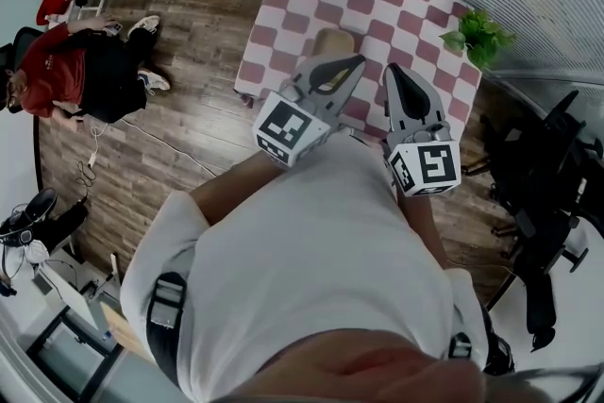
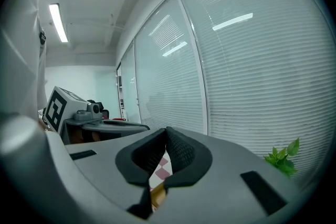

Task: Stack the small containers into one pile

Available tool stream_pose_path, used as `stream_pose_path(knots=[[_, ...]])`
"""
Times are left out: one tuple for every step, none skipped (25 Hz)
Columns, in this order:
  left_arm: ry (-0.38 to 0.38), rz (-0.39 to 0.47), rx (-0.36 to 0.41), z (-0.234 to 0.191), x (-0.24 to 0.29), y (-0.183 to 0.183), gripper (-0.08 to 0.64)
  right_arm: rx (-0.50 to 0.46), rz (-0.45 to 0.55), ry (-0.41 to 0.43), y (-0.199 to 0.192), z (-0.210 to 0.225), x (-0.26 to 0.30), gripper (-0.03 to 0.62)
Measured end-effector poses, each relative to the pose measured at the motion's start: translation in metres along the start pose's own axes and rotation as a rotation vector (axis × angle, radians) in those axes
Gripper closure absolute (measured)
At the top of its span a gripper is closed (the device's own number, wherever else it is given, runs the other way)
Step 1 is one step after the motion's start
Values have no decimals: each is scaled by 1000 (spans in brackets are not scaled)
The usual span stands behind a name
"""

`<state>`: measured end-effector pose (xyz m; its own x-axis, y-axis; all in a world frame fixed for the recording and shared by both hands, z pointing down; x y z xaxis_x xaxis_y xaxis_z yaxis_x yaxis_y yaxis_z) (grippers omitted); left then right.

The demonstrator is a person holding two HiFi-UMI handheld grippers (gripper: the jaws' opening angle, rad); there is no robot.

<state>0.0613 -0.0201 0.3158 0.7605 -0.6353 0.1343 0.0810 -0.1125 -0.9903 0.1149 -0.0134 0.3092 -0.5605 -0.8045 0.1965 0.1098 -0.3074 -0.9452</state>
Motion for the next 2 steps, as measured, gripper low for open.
stream_pose_path(knots=[[0,0,-1,1,0,0,526,0,1,0,0,0,-1,560],[1,0,-1,1,0,-1,526,0,1,0,0,0,-2,560]])
Point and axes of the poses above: the fingertips, and each gripper's own axes: x forward along the fingers, z to its right, y out of its top, the point moved 1 cm from there along -x, backward along the fingers, and after that the axes turned 9 degrees about x, right-handed, at the moved point
